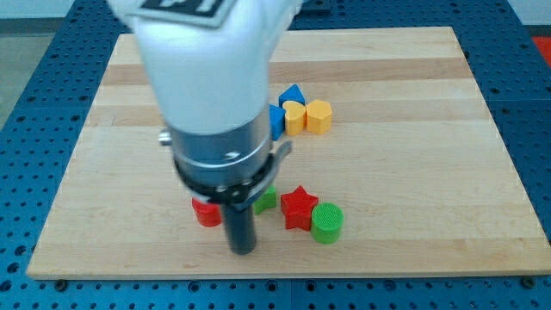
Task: Move the red circle to the bottom left of the blue cube
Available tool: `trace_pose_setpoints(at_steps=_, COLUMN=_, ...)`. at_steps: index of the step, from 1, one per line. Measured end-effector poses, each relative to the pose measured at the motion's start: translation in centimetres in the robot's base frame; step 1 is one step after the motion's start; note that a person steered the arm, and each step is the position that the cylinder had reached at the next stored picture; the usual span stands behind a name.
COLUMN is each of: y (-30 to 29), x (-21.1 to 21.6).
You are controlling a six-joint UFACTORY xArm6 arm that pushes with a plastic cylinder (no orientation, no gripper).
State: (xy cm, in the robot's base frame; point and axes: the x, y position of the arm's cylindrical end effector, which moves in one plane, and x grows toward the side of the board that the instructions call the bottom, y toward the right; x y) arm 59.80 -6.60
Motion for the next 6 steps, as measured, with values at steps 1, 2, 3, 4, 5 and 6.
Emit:
trace_pose_setpoints(at_steps=1, y=-2.7, x=-0.1)
trace_pose_setpoints(at_steps=2, y=-2.4, x=-3.8)
trace_pose_setpoints(at_steps=3, y=-2.3, x=-6.4)
trace_pose_setpoints(at_steps=4, y=-2.9, x=-7.5)
trace_pose_setpoints(at_steps=5, y=-4.8, x=-5.5)
trace_pose_setpoints(at_steps=6, y=-7.6, x=-4.7)
